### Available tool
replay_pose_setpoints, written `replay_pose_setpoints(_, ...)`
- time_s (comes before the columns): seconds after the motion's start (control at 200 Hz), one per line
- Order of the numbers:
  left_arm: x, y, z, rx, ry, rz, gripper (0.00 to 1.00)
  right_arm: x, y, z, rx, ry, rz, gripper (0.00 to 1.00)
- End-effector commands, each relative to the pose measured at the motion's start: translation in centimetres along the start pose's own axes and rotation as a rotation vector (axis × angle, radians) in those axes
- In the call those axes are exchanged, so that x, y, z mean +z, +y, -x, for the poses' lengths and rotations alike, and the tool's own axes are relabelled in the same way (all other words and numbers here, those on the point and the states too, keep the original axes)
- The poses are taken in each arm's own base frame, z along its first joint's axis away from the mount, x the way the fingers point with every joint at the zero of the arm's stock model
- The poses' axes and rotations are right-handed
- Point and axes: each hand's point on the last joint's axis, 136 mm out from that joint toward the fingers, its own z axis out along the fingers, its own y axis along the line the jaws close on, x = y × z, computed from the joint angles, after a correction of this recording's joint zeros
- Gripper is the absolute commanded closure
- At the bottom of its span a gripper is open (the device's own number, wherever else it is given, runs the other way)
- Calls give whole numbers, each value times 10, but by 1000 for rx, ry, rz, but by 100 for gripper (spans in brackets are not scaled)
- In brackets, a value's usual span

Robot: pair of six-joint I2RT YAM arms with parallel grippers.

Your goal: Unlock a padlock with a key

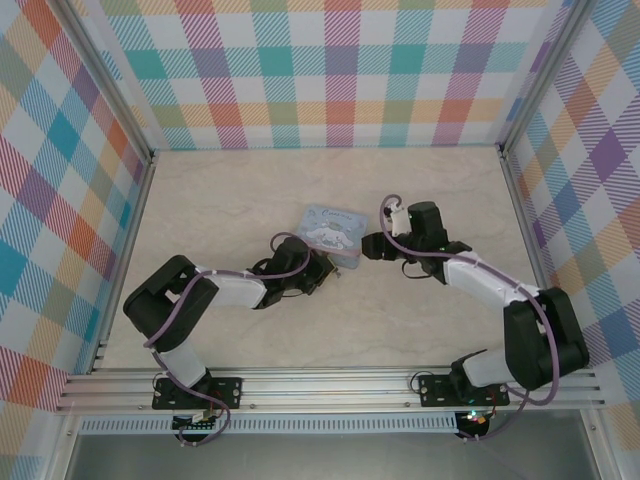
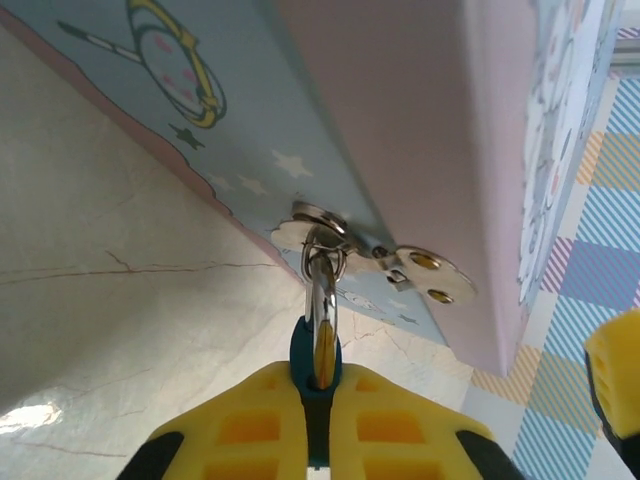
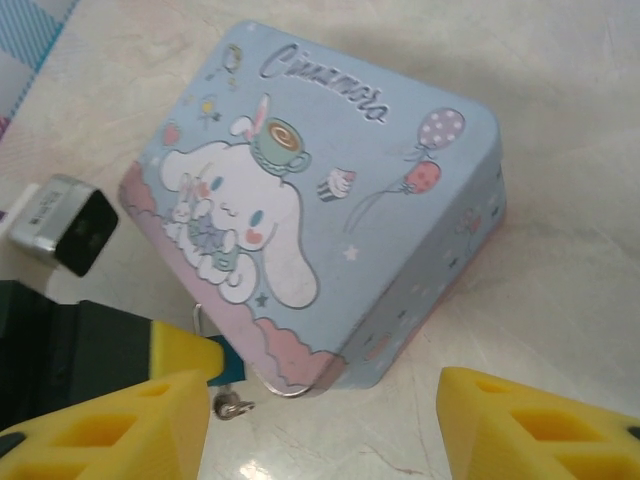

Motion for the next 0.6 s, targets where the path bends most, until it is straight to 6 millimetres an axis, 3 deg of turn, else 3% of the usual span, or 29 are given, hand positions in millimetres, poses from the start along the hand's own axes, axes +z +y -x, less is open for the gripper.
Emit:
replay_pose_setpoints(0.0,-1,20,0,28,-22,81,75,7,-2,-2,106,48,15,35)
replay_pose_setpoints(0.155,-20,12,8,103,-70,96,61,11,-2,7,137,24,33,29)
replay_pose_setpoints(0.33,-58,7,32,165,-164,156,51,13,-4,14,166,20,45,23)
replay_pose_setpoints(0.555,-102,5,98,172,-300,180,34,22,-10,20,212,29,46,11)
replay_pose_setpoints(0.595,-106,4,112,168,-311,178,27,24,-10,21,220,35,50,10)
